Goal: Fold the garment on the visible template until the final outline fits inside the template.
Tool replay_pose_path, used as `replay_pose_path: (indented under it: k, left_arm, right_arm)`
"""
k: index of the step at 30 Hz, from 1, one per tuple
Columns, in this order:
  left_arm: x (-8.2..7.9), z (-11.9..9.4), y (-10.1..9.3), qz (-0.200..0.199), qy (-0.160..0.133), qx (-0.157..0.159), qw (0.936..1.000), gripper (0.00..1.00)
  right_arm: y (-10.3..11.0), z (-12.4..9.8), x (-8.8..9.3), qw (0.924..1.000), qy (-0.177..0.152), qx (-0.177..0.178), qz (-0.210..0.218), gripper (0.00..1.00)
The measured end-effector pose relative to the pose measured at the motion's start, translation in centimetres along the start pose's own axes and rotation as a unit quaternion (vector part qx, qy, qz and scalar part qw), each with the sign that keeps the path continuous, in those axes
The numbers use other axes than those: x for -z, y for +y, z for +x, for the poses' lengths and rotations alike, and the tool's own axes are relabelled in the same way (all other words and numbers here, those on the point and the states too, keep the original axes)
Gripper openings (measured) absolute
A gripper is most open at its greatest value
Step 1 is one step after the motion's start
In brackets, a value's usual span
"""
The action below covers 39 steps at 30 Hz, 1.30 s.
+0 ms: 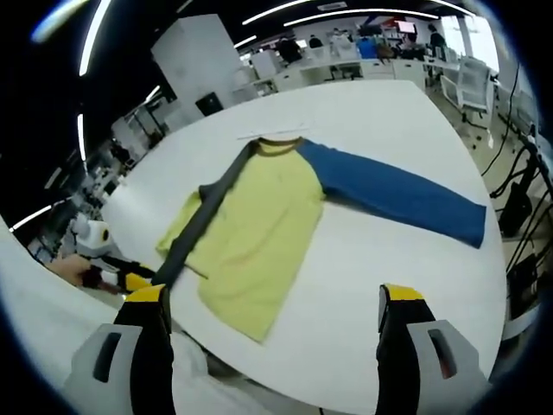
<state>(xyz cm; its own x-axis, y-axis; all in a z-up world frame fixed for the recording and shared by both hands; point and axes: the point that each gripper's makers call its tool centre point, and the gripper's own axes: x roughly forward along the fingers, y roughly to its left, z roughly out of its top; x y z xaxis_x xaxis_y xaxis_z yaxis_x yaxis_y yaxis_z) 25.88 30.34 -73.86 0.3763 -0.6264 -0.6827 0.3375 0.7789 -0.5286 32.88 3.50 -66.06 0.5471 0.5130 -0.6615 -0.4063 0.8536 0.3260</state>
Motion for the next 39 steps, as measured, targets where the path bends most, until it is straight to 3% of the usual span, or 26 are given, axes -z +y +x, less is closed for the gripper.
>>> replay_pose_path:
  k: [19, 25, 39]
  left_arm:
    - [1.1, 0.7, 1.1, -0.023, 0.032, -0.023, 0.9990, 0.13]
    - [0.9, 0.5, 1.2, -0.027, 0.027, -0.025, 0.9989, 0.00]
    - [0.9, 0.4, 1.2, -0.055, 0.026, -0.028, 0.9977, 0.00]
  right_arm:
    - [-0.5, -0.1, 0.4, 1.0000, 0.007, 0.003, 0.002, 1.00]
    - [-0.5, -0.1, 0.4, 1.0000, 0.008, 0.002, 0.001, 0.98]
    - [-0.5, -0.1, 0.3, 1.0000, 0.007, 0.002, 0.004, 0.98]
